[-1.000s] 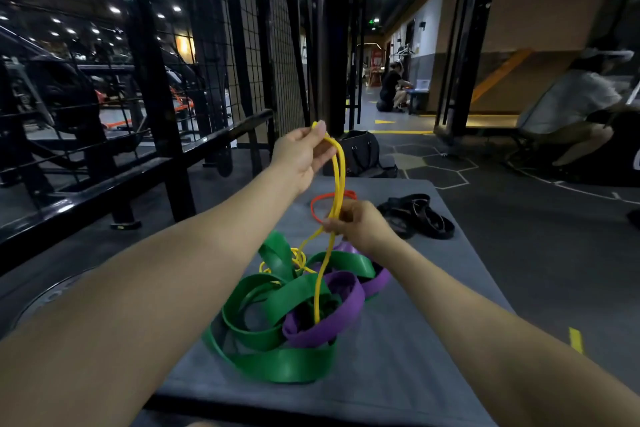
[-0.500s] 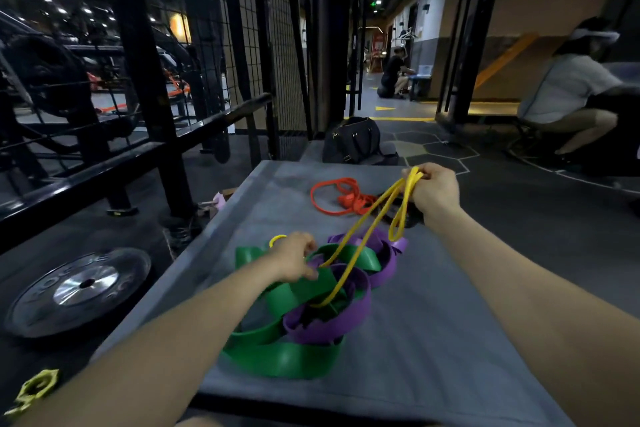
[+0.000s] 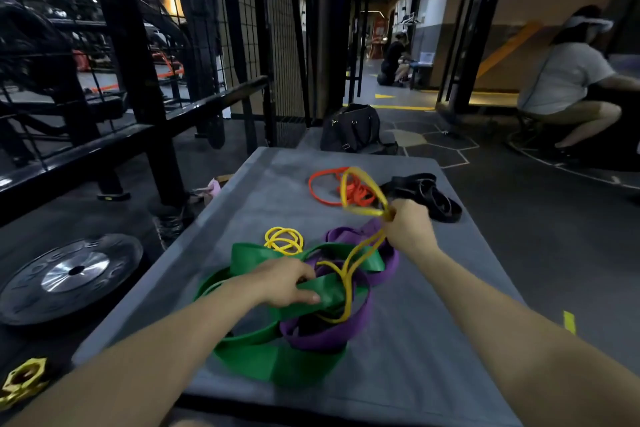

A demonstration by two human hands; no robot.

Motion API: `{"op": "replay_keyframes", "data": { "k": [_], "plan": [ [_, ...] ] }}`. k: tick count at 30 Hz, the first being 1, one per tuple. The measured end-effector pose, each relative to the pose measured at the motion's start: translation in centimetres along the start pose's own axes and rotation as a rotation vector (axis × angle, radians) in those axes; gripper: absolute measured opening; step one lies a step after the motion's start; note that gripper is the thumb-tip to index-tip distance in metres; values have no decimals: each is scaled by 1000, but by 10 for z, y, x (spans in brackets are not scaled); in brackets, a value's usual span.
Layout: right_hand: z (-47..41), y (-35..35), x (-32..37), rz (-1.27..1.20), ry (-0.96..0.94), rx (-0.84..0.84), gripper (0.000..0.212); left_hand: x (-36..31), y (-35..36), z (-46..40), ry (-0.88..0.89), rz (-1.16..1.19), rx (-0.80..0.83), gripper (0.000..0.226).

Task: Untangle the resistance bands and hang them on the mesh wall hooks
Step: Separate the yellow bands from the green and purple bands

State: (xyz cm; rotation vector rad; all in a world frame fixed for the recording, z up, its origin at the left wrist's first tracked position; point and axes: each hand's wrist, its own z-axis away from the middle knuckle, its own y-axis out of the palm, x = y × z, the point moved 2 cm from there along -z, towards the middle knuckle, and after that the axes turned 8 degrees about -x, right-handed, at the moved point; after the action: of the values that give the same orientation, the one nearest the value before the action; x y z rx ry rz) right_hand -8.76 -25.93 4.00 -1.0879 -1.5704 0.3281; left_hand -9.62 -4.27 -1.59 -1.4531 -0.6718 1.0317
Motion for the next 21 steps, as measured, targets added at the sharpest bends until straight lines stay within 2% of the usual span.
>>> {"op": "replay_keyframes", "data": {
  "k": [4, 7, 11, 13, 17, 19, 21],
  "plan": [
    [6, 21, 0, 145, 48, 137, 26, 12, -8, 16, 40, 144, -6, 34],
    [5, 18, 2, 159, 94, 91, 17, 16, -8, 24, 51, 164, 4, 31],
    [-1, 14, -5, 178, 117, 30, 33, 16, 3, 30, 77, 270, 60, 29],
    [1, 16, -6, 194, 101, 49, 34, 17, 2, 28, 25, 310, -8, 26],
    [5, 22, 1, 236, 14, 84, 30, 17, -15, 18, -37, 418, -275, 32],
    [5, 26, 6, 244, -23, 90, 30, 21, -24, 11, -73, 423, -404, 25],
    [2, 28, 7, 250, -37, 100, 29, 28, -25, 1, -130, 372, -426, 13]
  ]
}}
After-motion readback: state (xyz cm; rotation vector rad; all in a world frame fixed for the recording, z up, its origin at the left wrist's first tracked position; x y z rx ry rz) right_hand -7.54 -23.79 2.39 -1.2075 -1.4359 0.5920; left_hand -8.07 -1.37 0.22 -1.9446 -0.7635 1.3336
